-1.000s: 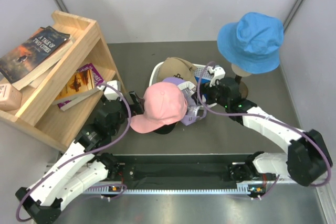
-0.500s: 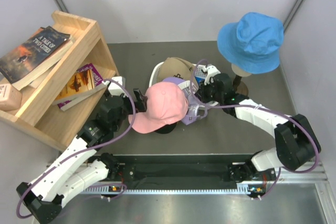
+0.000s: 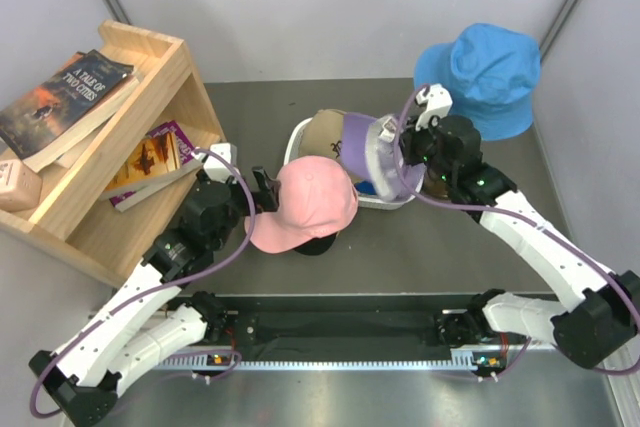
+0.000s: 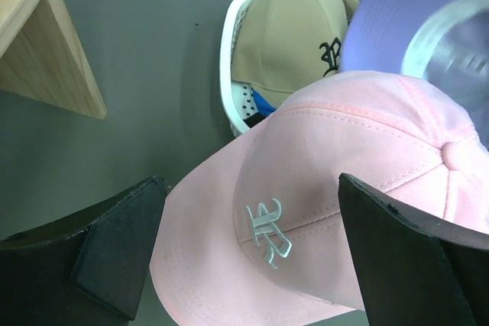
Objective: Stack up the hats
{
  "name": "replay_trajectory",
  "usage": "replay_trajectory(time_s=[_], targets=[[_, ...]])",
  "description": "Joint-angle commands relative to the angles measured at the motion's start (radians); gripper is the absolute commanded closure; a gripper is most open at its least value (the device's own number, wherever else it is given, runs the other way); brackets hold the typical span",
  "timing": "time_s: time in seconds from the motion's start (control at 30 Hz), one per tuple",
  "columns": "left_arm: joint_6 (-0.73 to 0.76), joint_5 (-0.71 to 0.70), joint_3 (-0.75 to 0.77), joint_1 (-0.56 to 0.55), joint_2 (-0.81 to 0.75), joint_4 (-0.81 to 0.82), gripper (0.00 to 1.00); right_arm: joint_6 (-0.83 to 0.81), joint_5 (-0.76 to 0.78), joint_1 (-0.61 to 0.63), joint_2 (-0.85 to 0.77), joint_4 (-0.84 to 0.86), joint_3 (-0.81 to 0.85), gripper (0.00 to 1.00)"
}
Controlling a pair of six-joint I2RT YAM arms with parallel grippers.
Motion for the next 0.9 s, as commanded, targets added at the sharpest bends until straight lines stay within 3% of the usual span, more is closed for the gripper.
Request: replay_trajectory(time_s=[0.0,0.4,0.73,0.87], targets=[[0.026,0.032,0.062,0.002,0.011,0.067,0.01,-0.057,0.039,-0.011,-0.040,0.002,0.116,1.00],[0.119,0.298,0.157,0.002,0.120,0.267,0.01,-0.170,-0.053,0.060,-0.095,-0.046,0.237,1.00],[0.366,0.610,0.252,0.002,0.178,0.365,0.01,-0.247,-0.199,0.199,-0.147,-0.128,0.308,1.00],[0.414,0.665,0.312,0.002,0.192,0.365,0.01,-0.265,-0.248,0.216,-0.155,-0.161,0.350,1.00]])
